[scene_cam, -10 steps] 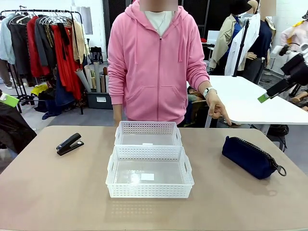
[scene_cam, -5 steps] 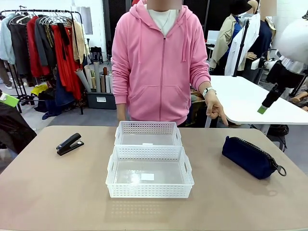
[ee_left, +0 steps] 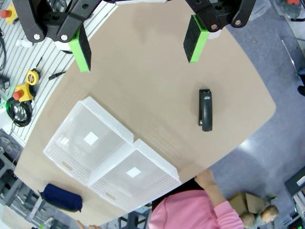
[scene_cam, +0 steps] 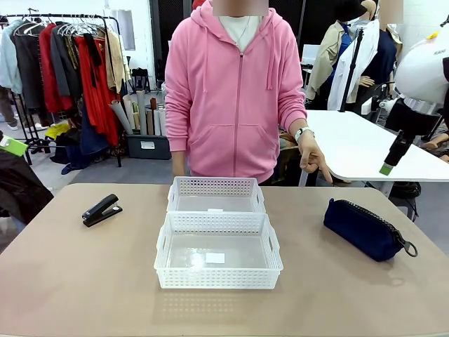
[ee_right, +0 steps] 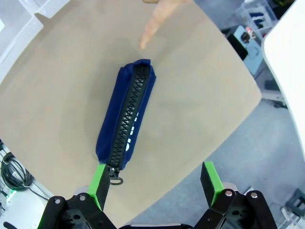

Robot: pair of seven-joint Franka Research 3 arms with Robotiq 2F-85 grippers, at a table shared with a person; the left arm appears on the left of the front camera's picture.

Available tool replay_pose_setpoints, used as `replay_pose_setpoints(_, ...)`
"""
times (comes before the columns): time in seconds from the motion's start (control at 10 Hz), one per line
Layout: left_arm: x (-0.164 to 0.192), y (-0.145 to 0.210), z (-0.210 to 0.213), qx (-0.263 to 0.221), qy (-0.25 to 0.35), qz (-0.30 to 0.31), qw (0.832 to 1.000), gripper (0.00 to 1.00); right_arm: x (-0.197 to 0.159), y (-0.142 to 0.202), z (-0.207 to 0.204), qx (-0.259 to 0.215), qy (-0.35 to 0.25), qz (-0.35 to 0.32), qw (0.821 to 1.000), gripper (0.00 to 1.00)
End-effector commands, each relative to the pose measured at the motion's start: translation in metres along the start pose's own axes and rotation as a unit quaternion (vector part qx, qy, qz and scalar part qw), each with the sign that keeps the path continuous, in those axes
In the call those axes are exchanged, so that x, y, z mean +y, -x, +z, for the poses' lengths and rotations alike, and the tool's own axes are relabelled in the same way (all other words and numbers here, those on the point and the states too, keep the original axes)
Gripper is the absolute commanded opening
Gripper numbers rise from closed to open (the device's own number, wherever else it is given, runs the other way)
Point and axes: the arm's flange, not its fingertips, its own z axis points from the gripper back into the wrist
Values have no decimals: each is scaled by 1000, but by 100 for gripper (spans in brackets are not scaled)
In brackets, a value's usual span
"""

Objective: Distribute items into two baskets.
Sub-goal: Pick up the Pencil pouch that the person points to.

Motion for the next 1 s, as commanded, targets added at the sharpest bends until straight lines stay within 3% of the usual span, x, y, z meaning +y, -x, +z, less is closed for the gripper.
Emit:
replay_pose_setpoints(0.0,0,-1,-1,-6,5,-1,1000,100,2,-4,1,9,3,-10,1000,100)
replay_pose_setpoints(0.3,0,-1,-1,-6,5,-1,1000,100,-1,-6,0,8,-1,-10,1000,100)
replay_pose_setpoints(0.9,0,-1,-1,-6,5,-1,1000,100,4,-10,-51,14,-68,3,998,100)
